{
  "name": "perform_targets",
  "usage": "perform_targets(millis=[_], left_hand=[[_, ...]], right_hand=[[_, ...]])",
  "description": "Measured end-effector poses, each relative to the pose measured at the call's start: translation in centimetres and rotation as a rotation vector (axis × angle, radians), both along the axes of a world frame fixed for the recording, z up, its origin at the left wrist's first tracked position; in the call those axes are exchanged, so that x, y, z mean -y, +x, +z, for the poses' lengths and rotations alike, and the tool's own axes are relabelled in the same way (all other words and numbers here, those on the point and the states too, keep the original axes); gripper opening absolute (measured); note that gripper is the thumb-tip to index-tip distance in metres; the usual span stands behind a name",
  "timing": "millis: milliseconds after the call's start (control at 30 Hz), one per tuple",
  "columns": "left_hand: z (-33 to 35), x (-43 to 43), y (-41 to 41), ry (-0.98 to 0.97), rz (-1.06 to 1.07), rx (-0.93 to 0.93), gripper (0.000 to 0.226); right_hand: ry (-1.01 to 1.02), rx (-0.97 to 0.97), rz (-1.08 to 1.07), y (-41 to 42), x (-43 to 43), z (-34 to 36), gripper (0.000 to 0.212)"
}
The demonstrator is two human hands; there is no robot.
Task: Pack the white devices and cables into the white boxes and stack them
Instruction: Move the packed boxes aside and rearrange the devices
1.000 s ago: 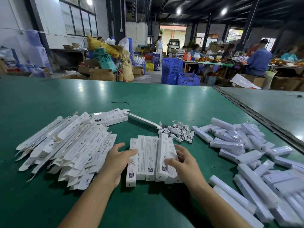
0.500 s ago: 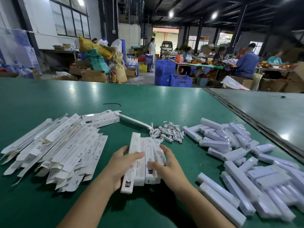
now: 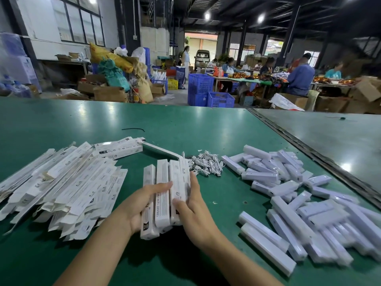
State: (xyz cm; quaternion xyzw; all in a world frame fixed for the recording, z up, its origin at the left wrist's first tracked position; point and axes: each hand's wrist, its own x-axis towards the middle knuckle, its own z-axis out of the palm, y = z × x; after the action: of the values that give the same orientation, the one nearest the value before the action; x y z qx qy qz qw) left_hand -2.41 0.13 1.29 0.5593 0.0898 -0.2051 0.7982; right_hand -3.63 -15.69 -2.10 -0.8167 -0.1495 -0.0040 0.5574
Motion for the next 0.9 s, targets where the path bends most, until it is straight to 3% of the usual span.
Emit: perform_targets(millis=[100,200,267,400,500,667,900], left_hand=[[-0.3,-0.1,0.4,-0.079,0.007,0.024,0.03],[-0.5,0.4,0.4,-0.149,-0.005,0.05,0.032],[-0.7,0.5,0.5,-0.197,0.006,0.045,0.033],[-1.3,0.7,0.5,-0.263,0.03,0.031,0.044],[-1.8,1.0,0.4,-0.338,0.037,0.018,0.05],[-2.1,1.1,0.3,-0.45,0.08,0.126,0.049],[-2.8,1.8,-0.1,-0.521,0.137,0.222,0.06]], right_hand=[[-0.023,-0.023,-0.005,0.0,-0.2,0.3,0.082],[-0.063,-0.001,0.0,-0.1,-0.1,0.5,0.044],[-0.066,0.009,-0.004,-0.1,-0.2,0.9,0.034],[-0.192,0.047,0.049,0.4,-0.3,0.8,0.06],[-0.242,0.021,0.05,0.9,0.1,1.3,0.063],[0.005,0.037,-0.006,1.3,0.6,3.1,0.068],[0.093,0.034,0.026,1.0,1.4,3.6,0.054]])
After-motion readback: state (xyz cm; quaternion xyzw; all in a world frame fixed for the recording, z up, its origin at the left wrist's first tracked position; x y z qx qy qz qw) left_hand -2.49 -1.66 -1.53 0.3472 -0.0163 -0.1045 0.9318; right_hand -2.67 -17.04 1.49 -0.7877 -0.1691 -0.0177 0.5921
